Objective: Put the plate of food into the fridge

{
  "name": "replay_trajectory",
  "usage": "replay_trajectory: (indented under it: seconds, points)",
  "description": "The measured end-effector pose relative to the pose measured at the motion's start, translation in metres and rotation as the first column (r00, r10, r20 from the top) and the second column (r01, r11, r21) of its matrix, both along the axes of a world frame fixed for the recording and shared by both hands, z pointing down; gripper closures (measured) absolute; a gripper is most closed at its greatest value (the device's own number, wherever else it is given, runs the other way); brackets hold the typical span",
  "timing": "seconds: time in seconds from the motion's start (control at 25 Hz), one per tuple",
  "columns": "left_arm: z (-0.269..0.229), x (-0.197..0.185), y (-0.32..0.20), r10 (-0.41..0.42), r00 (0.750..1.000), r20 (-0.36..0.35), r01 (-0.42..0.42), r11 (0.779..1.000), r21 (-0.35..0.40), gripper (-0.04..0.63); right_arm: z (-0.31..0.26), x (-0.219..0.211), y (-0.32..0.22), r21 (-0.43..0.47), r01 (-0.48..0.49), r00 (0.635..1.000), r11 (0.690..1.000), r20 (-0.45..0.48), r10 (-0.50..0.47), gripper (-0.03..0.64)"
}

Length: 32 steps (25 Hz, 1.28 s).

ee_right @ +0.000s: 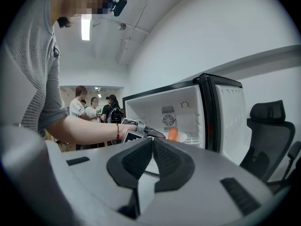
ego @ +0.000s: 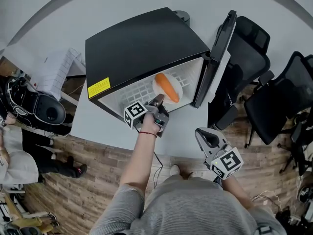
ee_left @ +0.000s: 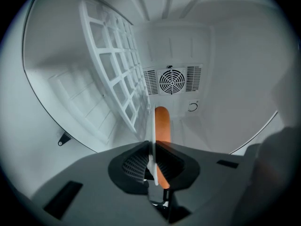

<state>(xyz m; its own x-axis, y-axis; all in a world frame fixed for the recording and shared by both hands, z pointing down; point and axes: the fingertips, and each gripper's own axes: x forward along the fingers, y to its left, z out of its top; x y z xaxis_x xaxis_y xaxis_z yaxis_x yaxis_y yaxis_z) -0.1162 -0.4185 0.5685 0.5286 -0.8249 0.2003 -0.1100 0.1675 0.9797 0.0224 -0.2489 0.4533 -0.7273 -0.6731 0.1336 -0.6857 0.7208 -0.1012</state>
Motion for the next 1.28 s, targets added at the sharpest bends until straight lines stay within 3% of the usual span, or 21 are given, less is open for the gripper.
replay_trajectory:
  seconds: [0.44, 0.96, 1.12, 1.28]
  points:
    - [0.008, -0.007, -0.015, -0.015, 1.000, -0.022, 0.015, 1.000, -0.004, 0.552, 0.012, -0.018, -0.010, -0.025, 0.036, 0.999, 0.999, -0.013, -0.037, 0.601]
    - [0.006, -0.008, -0.028, -0.016, 1.000, 0.006, 0.016, 1.000, -0.018, 0.549, 0.013, -0.023, -0.012, -0.034, 0.044, 0.999, 0.998, -0.015, -0.044, 0.601]
    - [0.005, -0.008, -0.037, -0.008, 0.999, 0.035, 0.009, 0.999, -0.040, 0.546, 0.012, -0.024, -0.012, -0.033, 0.044, 0.999, 0.998, -0.010, -0.044, 0.601]
    - [0.005, -0.015, -0.043, -0.003, 0.993, 0.119, 0.008, 0.999, -0.043, 0.548, 0.014, -0.023, -0.011, -0.037, 0.039, 0.999, 0.999, -0.010, -0.040, 0.601]
